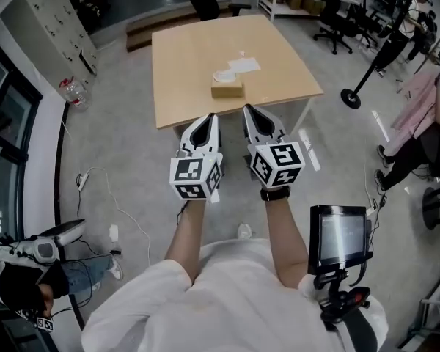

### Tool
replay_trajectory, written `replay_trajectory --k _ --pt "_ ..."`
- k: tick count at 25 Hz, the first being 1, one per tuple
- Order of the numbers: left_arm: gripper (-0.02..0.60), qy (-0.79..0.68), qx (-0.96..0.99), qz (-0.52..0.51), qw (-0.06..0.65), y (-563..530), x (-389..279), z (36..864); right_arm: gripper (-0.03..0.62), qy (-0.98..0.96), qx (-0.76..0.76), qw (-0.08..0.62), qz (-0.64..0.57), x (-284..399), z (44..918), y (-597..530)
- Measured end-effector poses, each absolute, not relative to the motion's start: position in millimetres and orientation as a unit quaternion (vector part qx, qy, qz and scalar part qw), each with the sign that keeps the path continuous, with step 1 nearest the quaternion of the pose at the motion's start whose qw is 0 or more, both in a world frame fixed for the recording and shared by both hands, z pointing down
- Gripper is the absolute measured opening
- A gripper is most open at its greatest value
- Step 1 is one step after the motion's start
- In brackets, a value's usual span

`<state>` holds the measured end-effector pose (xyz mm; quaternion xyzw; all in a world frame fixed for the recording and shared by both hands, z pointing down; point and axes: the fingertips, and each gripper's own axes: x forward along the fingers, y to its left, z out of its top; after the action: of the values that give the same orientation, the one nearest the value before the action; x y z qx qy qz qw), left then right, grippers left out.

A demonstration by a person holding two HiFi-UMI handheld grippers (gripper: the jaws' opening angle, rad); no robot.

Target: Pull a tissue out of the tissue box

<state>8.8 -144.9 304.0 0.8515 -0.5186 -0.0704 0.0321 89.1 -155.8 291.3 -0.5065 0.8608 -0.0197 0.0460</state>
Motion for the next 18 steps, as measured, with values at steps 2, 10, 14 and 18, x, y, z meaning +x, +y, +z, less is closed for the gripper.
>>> replay_trajectory --k 2,10,14,18 --pt "0.002 -0.524 0.848 -0.069 0.031 -163 20 304 -0.002 0.863 -0.502 0.048 -0.02 100 291 -174" --pt "0.002 -0.547 0.833 -0.048 0.069 -217 30 344 -0.002 0.873 -0.483 0.036 -0.051 115 319 -228" --pt "0.002 -0.54 0.839 -0.045 0.062 -262 35 346 -0.002 0.872 -0.485 0.032 -0.058 114 330 -272" --pt "0.002 -0.529 0.845 -0.049 0.067 -320 24 349 -0.002 0.87 -0.49 0.025 -0.058 99 334 -329"
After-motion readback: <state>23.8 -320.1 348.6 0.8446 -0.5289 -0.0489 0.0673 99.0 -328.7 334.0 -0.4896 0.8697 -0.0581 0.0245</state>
